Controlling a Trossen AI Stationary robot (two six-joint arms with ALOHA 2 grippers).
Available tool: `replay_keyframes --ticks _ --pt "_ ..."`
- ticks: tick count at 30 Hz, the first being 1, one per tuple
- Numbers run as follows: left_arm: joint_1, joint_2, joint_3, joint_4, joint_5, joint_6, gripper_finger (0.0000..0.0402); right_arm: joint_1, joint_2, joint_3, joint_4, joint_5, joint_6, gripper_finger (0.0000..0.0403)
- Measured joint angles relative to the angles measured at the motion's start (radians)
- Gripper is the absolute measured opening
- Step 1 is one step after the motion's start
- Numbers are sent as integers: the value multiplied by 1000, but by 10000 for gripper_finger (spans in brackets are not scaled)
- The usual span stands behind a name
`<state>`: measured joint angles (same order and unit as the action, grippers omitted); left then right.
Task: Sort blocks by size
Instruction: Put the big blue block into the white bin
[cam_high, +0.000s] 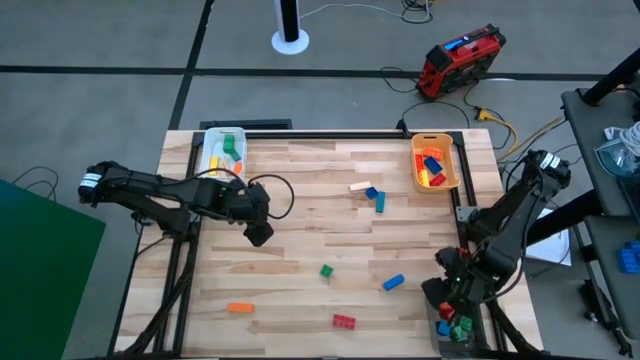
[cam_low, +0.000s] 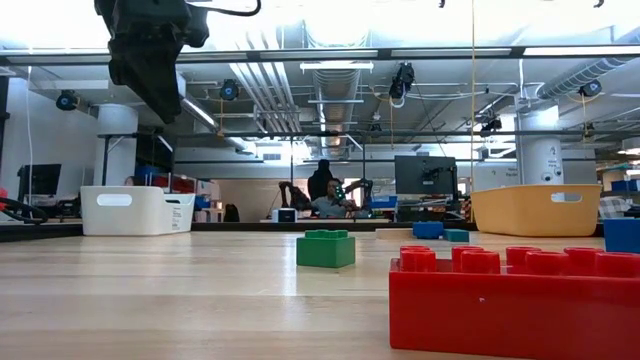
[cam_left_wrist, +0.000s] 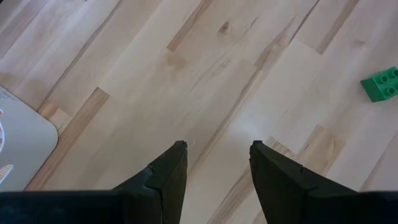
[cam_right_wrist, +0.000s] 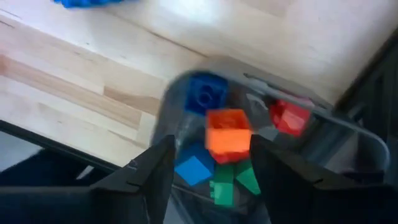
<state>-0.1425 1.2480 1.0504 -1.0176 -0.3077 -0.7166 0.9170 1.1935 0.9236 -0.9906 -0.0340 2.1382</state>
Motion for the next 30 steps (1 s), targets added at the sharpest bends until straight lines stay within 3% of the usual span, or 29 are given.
replay_keyframes --ticks 4,13,22,30 --pt "0 0 0 5 0 0 152 -50 -2 32 3 114 -27 192" --pt "0 0 0 6 0 15 152 -367 0 50 -30 116 -357 175" --pt "0 0 0 7 0 15 152 -733 0 51 -22 115 -726 200" --pt "0 0 7 12 0 26 152 -947 0 51 -22 114 -879 225"
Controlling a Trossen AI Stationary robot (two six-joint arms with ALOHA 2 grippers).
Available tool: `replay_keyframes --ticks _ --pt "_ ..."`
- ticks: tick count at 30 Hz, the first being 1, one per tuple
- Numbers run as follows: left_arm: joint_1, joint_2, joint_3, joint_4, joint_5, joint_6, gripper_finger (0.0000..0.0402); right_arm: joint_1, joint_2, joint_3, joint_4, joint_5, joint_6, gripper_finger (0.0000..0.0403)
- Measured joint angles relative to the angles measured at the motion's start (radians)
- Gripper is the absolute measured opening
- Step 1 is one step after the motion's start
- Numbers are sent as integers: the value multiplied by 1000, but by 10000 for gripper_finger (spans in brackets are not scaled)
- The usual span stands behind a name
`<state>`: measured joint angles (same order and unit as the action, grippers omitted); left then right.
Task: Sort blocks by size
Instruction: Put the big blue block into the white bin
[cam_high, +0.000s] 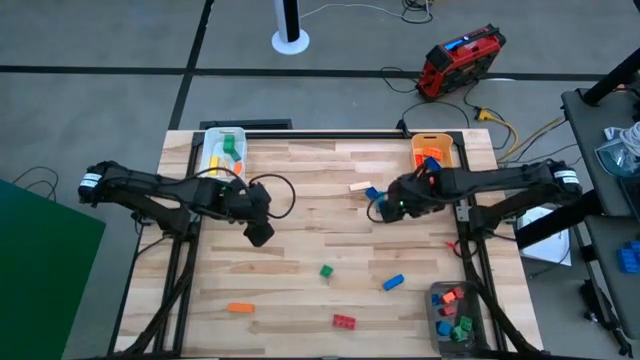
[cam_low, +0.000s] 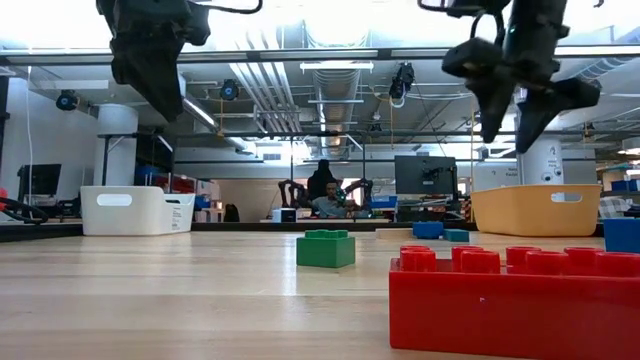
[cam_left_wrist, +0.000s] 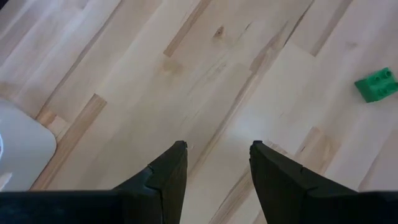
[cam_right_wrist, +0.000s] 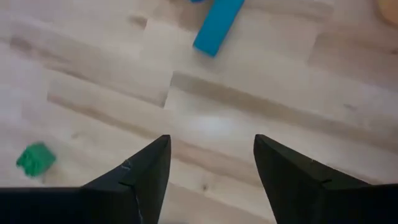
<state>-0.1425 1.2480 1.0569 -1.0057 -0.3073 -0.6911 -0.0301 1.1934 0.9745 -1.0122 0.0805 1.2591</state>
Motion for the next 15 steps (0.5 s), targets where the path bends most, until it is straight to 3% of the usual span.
replay_keyframes --ticks 8,15 --pt "2 0 88 22 -41 118 152 -108 2 0 68 -1 -52 247" --pt "23 0 170 22 -103 245 152 -175 110 5 134 -29 -129 251"
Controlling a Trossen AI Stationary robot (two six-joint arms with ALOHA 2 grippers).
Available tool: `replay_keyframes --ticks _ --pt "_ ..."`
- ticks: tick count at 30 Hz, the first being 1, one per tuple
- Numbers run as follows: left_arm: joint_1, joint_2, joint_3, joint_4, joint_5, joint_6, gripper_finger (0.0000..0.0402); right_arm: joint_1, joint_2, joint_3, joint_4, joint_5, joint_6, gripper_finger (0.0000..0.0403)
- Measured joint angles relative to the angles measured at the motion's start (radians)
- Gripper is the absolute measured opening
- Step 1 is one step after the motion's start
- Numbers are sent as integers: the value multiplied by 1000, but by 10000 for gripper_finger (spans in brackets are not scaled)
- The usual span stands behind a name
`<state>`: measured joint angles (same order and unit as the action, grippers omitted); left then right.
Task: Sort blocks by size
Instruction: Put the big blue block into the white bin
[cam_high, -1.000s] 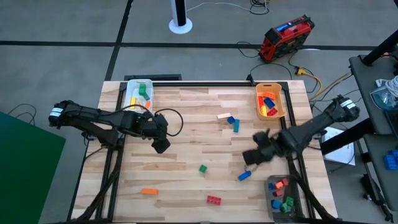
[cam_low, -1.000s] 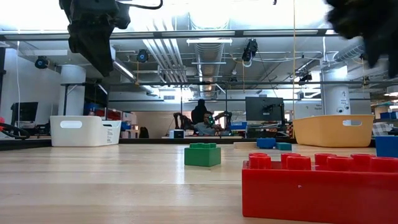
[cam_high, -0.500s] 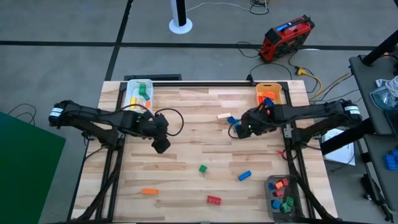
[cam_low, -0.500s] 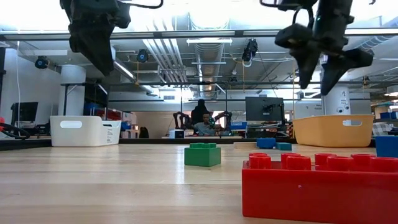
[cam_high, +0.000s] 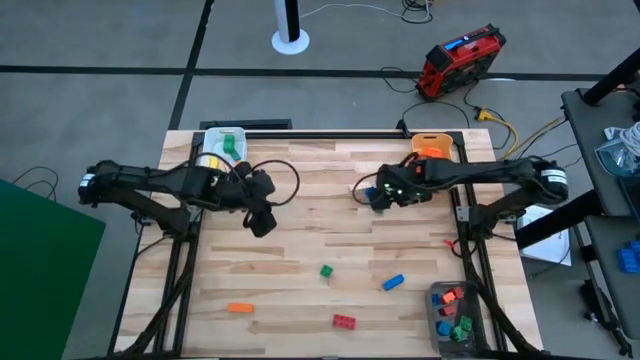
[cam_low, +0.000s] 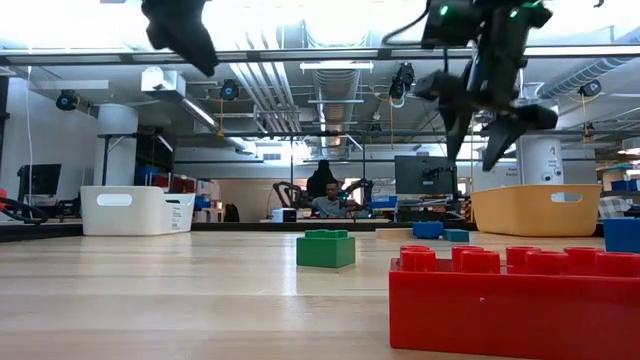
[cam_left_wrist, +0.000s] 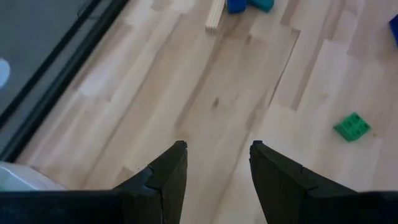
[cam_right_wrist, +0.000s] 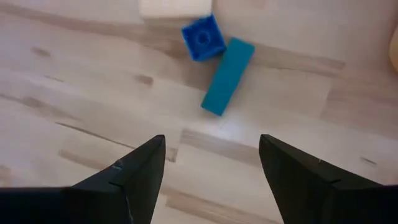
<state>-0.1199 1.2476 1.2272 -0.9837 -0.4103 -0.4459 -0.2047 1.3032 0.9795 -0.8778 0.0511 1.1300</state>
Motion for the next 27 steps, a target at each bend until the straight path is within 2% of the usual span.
replay_keyframes --ticks 6,16,27 --pt "12 0 46 0 -28 53 152 -27 149 58 -7 -10 -55 251" --pt "12 0 54 -29 -29 47 152 -59 387 141 -60 -39 -129 251" --pt "12 0 35 -31 -29 45 152 -62 489 140 -4 -56 -202 234"
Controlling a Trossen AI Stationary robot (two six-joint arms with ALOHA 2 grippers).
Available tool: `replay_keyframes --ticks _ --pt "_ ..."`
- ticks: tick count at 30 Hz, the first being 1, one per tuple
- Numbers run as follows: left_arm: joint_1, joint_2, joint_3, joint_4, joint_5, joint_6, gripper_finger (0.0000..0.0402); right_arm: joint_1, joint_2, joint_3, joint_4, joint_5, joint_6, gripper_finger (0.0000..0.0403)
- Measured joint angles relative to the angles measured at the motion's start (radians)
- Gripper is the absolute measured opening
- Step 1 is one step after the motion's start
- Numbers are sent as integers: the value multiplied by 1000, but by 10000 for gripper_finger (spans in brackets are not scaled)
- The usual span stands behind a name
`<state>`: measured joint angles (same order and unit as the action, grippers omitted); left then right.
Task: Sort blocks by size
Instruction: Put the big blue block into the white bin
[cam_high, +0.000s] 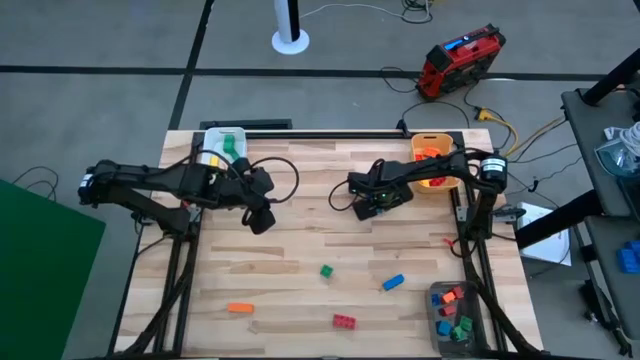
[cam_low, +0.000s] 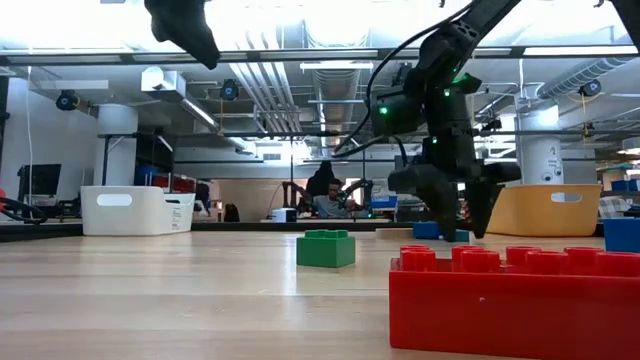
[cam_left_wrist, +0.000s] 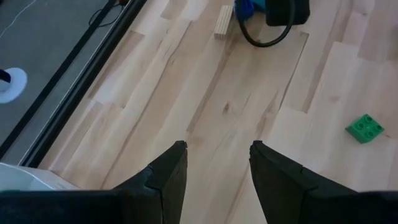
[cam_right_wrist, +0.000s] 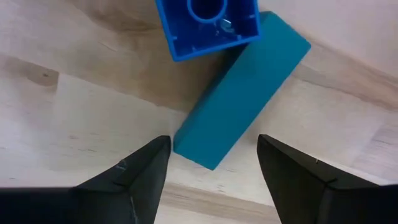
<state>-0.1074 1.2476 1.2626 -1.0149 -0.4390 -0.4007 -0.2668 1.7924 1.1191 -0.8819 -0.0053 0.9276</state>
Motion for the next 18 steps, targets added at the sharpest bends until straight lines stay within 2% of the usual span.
replay_keyframes --ticks 9,18 --pt "0 0 -33 2 1 -25 152 -12 3 -1 24 -3 0 185" --pt "0 0 -33 6 1 -27 152 -27 4 -1 33 11 -28 104"
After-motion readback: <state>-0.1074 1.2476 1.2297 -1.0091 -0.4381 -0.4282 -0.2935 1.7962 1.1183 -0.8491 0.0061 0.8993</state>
